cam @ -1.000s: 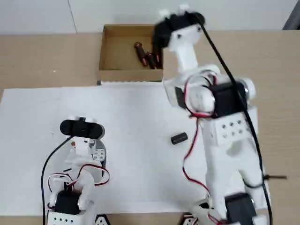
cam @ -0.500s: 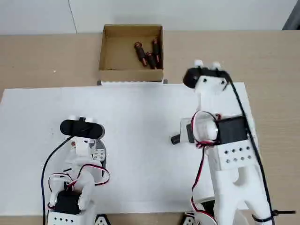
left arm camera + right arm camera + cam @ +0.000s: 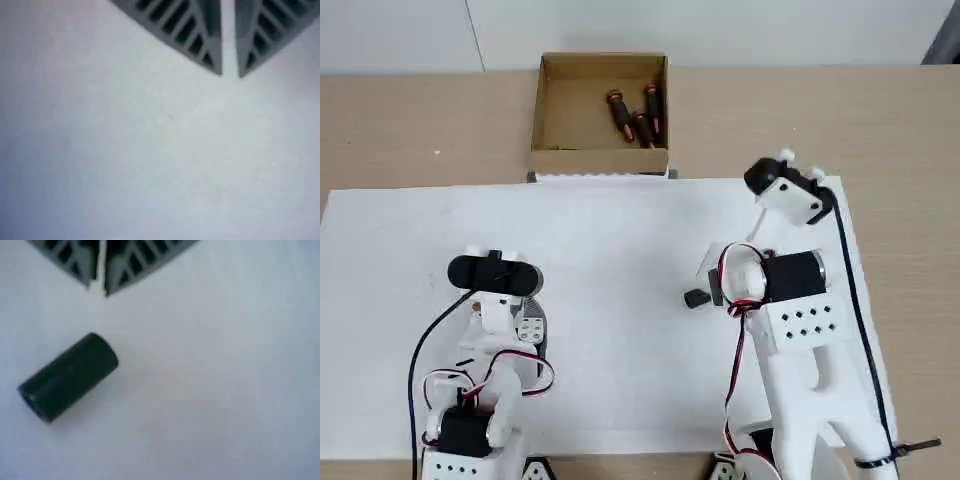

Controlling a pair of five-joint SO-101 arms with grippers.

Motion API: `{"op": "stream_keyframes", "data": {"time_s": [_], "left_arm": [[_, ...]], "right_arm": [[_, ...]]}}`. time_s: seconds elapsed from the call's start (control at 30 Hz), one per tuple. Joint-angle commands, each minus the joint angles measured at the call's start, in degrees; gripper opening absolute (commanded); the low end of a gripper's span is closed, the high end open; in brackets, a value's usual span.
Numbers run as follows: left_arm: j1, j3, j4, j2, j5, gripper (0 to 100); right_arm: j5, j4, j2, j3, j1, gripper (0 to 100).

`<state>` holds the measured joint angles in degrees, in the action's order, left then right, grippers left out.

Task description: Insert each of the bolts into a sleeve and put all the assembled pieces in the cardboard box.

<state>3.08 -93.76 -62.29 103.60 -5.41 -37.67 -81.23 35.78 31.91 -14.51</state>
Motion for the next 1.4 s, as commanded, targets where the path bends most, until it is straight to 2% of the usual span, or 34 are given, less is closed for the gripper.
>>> {"op": "stream_keyframes", "data": {"time_s": [0.0, 0.1, 0.2, 0.4, 0.47, 0.67, 0.9, 1.37], "left_arm": [[-0.3, 0.3, 1.7, 0.5, -0.5, 1], [-0.3, 0.3, 1.7, 0.5, -0.5, 1], [-0.3, 0.3, 1.7, 0.5, -0.5, 1], [-0.3, 0.3, 1.7, 0.5, -0.5, 1], [-0.3, 0.3, 1.7, 0.5, -0.5, 1], [-0.3, 0.3, 1.7, 0.5, -0.5, 1], [-0.3, 0.3, 1.7, 0.5, -0.5, 1], [-0.3, 0.3, 1.7, 0.5, -0.5, 1]], "right_arm": [[-2.5, 3.2, 1.4, 0.2, -0.1, 0.4], [-7.3, 5.1, 1.4, 2.3, -0.1, 0.5], [-7.6, 6.0, 1.3, 4.6, -1.5, 3.2], [-7.7, 6.9, 1.3, 6.1, -5.8, 24.6], [-7.7, 8.0, 1.3, 6.2, -6.3, 24.0], [-7.7, 11.2, -0.9, 6.2, -6.7, 13.1], [-11.1, 11.2, -10.8, 2.9, -6.5, 13.0], [-11.5, 11.2, -22.9, -4.7, -6.2, 13.0]]}}
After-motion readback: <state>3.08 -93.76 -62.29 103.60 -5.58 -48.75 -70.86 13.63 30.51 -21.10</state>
